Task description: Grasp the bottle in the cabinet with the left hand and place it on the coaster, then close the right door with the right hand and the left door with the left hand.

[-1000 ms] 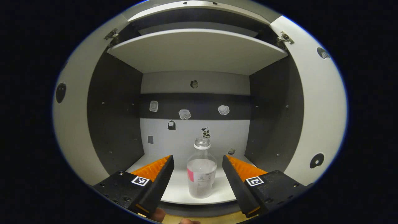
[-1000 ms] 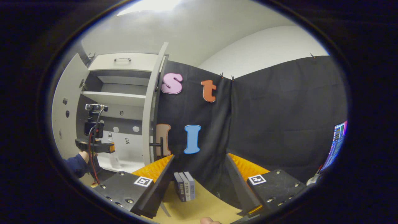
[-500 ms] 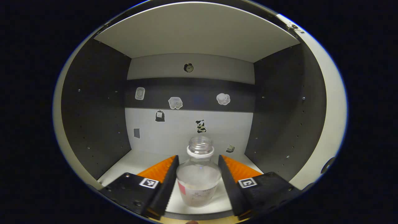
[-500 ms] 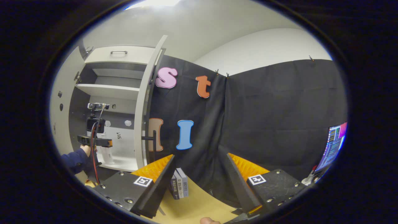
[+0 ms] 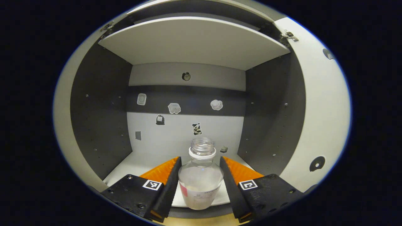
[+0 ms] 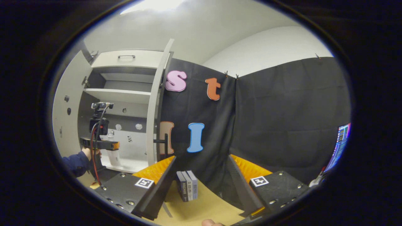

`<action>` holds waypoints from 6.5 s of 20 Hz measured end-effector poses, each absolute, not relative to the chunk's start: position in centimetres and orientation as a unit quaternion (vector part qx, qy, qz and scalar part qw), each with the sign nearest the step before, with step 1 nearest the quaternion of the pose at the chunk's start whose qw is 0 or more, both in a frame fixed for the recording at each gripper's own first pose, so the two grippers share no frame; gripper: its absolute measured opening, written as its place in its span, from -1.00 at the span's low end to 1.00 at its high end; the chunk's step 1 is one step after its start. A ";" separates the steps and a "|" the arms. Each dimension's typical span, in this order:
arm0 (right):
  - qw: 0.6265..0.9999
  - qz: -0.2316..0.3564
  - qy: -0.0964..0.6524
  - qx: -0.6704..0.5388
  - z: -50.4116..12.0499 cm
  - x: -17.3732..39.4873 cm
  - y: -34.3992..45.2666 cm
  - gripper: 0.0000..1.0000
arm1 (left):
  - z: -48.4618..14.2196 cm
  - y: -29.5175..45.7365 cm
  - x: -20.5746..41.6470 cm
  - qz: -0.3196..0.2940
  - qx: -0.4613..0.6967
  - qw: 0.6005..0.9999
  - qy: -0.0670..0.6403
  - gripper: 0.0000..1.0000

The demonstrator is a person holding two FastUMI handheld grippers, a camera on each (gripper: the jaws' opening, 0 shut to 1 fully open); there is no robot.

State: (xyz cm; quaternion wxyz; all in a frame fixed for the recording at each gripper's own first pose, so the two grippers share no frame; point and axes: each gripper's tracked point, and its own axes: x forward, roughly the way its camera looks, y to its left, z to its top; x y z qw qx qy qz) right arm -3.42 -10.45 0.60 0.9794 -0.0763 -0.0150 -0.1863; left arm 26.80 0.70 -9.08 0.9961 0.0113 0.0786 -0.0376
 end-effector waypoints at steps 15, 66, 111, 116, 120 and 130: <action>0.995 -0.073 -0.024 -0.059 0.9 -3.3 -5.8 0.97 | -14.1 3.1 9.9 -0.078 -0.004 0.992 0.099 0.48; 0.996 -0.062 -0.019 -0.067 -0.5 -1.4 -7.8 0.92 | -42.0 3.4 -6.2 -0.059 -0.032 0.938 0.340 0.60; 0.993 -0.091 -0.020 -0.070 -1.0 2.4 -9.6 0.87 | -3.9 10.3 -2.3 0.095 -0.032 0.994 0.033 0.90; 0.992 -0.100 -0.016 -0.073 -1.2 4.1 -10.4 0.87 | -2.3 14.2 -4.5 0.148 -0.024 0.989 0.014 0.90; 0.994 -0.088 -0.003 -0.071 -2.2 5.1 -9.3 0.93 | -2.1 16.8 -5.8 0.185 -0.032 0.982 0.011 0.90; 0.996 -0.076 -0.002 -0.051 -2.8 5.8 -8.3 0.91 | -2.8 21.4 -7.6 0.244 -0.060 0.968 0.019 0.90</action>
